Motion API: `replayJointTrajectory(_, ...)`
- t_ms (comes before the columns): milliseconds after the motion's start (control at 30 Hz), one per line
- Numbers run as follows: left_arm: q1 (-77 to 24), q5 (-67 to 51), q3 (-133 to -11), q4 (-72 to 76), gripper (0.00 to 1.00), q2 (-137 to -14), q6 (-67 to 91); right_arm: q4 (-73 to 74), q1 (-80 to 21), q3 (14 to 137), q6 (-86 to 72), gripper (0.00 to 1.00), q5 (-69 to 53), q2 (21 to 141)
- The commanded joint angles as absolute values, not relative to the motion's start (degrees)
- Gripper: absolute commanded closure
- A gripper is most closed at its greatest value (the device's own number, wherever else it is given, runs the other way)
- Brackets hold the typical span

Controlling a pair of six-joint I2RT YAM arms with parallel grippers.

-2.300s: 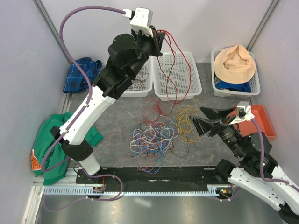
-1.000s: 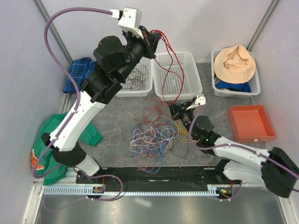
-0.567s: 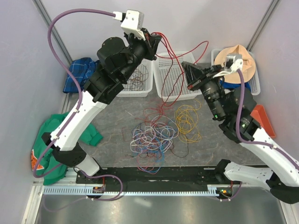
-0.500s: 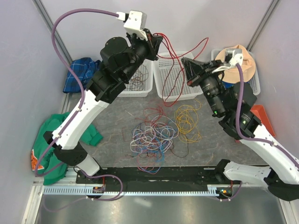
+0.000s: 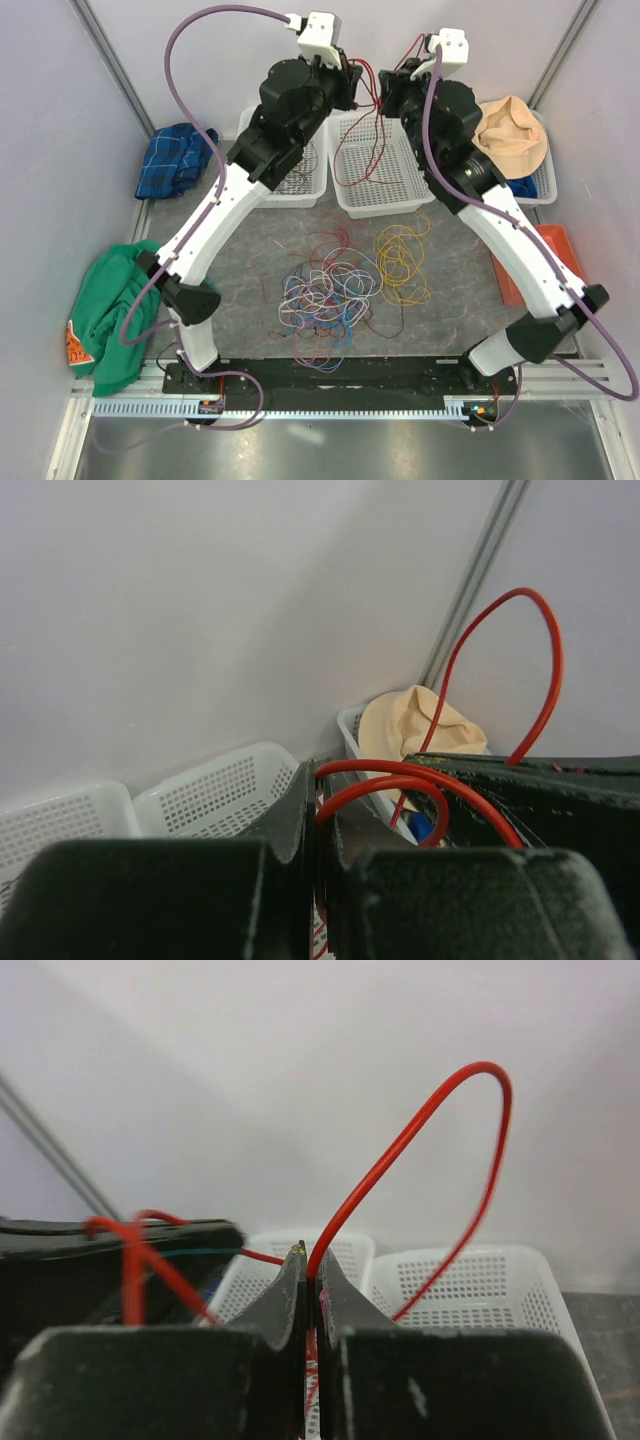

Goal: Untangle the cables

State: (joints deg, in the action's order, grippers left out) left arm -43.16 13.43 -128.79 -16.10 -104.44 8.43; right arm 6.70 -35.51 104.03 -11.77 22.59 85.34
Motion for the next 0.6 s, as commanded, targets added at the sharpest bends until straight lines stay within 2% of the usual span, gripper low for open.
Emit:
replayJointTrajectory(0, -36.9, 8.1, -131.0, -12.1, 0.98, -108.9, 16.3, 7.0, -29.5, 104.4, -16.9, 1.0, 18.5, 90.3)
replayJointTrajectory(167, -32.0, 0.2, -127.9, -5.9, 0.98, -114.2, 24.2, -2.1, -24.4, 97.4, -20.6, 1.0, 17.0, 93.6)
replayJointTrajectory(500, -30.9, -5.4, -137.5, -3.2, 0.98, -131.1, 26.0, -5.8, -20.0, 93.9, -23.4, 1.0, 14.8, 103.4)
replayJointTrajectory(533, -30.9, -5.3, -137.7, -3.0, 0.98, -133.1, 26.1, -5.8, -19.6, 93.3, -23.6, 0.98, 15.7, 104.3)
replayJointTrajectory(567, -31.0, -5.3, -137.8, -2.4, 0.98, -134.1, 26.1, -5.7, -19.5, 93.2, -23.6, 0.88, 16.0, 104.8)
